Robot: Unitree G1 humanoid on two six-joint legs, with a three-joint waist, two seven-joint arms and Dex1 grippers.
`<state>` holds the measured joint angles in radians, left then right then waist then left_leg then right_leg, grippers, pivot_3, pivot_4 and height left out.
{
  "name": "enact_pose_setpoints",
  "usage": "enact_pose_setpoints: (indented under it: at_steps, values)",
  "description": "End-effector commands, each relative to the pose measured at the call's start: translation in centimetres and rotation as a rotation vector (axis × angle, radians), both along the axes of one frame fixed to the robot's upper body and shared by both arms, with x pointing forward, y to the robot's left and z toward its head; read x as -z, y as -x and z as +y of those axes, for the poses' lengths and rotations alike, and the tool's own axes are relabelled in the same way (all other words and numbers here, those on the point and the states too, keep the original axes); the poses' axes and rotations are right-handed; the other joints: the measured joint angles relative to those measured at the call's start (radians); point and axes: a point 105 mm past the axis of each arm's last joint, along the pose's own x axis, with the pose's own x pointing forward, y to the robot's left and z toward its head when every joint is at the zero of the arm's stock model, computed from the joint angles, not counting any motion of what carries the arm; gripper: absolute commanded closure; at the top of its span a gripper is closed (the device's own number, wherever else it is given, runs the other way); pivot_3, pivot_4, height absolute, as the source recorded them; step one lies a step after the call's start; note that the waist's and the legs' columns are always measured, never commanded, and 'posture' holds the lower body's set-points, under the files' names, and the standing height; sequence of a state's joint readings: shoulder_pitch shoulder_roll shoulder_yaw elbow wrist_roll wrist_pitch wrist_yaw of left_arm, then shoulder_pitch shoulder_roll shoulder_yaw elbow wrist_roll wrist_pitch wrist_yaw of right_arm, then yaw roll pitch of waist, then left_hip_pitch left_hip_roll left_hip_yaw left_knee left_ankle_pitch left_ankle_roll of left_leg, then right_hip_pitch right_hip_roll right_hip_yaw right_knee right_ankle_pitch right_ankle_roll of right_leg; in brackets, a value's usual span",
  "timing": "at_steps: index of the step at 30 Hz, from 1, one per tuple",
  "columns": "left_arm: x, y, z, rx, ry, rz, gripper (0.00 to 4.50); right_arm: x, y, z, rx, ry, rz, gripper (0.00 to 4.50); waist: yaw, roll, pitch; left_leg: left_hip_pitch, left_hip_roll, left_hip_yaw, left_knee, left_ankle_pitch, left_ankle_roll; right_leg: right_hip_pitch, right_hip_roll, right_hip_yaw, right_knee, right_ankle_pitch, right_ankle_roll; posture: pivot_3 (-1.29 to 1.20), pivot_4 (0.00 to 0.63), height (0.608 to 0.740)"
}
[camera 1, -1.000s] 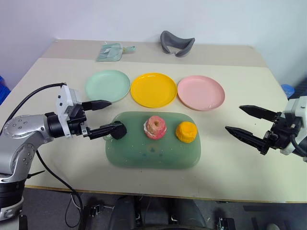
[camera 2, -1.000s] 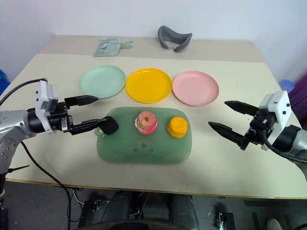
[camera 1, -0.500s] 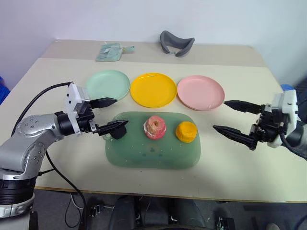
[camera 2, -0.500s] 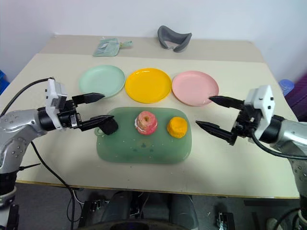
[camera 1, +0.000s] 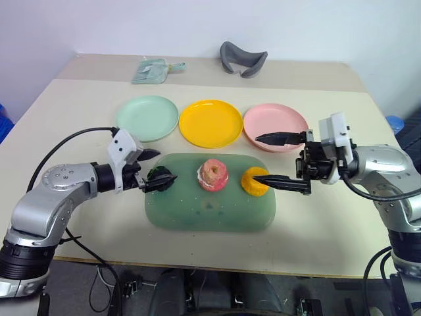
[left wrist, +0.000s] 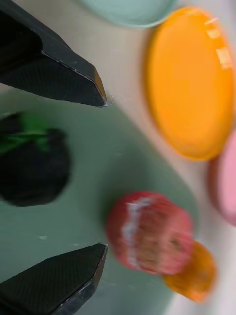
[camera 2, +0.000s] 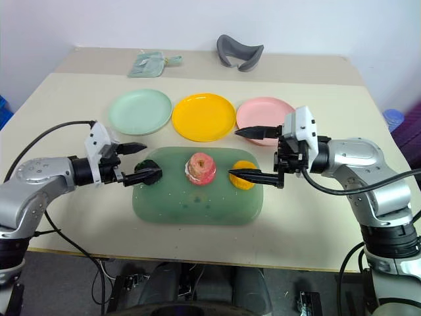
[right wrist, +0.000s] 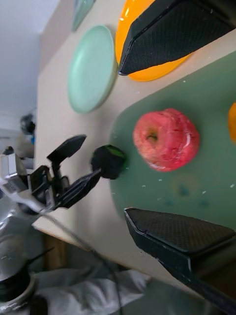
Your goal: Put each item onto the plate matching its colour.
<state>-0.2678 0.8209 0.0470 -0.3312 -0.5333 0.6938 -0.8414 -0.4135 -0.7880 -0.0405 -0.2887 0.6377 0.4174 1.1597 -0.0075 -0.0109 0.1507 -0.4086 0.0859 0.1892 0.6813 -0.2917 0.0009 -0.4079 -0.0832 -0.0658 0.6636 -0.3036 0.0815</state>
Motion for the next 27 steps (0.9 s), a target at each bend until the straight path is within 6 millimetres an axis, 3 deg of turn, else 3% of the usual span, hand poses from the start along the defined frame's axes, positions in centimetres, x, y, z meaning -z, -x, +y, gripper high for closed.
enact_pose_setpoints:
  at_steps: [1, 17, 20, 23, 27]
  values:
    - [0.8, -0.1, 0.0, -0.005, -0.055, 0.002, 0.00, -0.5, -0.2, 0.8, -0.030, 0.005, -0.071, 0.12, -0.002, 0.000, 0.000, 0.000, 0.000, 0.000, 0.000, 0.000, 0.000, 0.000, 0.000, 0.000, 0.000, 0.000, 0.000, 0.00, 0.150, 0.740]
    - [3.8, -2.2, 0.3, -0.089, -0.116, 0.037, 0.00, 0.1, -0.9, 2.0, -0.042, -0.017, -0.095, 0.12, -0.003, 0.000, 0.000, 0.000, 0.000, 0.001, 0.000, 0.000, 0.000, -0.001, 0.000, 0.000, 0.001, 0.000, 0.000, 0.00, 0.150, 0.740]
    - [4.1, -2.6, 0.2, -0.105, -0.113, 0.019, 0.83, 0.1, -1.0, 2.0, -0.031, -0.021, -0.098, 0.00, -0.001, 0.000, 0.000, 0.000, 0.000, 0.001, 0.000, 0.000, 0.000, -0.001, 0.000, 0.000, 0.001, 0.000, 0.000, 0.00, 0.150, 0.740]
    - [4.1, -2.9, 0.1, -0.118, -0.106, 0.004, 2.14, 0.1, -1.1, 1.9, -0.024, -0.023, -0.101, 0.00, -0.001, 0.000, 0.000, 0.000, 0.000, 0.001, 0.000, 0.000, 0.000, -0.001, 0.000, 0.000, 0.001, 0.000, 0.000, 0.00, 0.150, 0.740]
    - [3.2, -3.7, 0.6, -0.193, -0.050, -0.031, 2.14, -0.1, -1.2, 1.8, -0.015, -0.027, -0.107, 0.00, -0.002, 0.000, 0.000, 0.000, 0.000, 0.001, 0.000, 0.000, 0.000, -0.001, 0.000, 0.000, 0.001, 0.000, 0.000, 0.00, 0.150, 0.740]
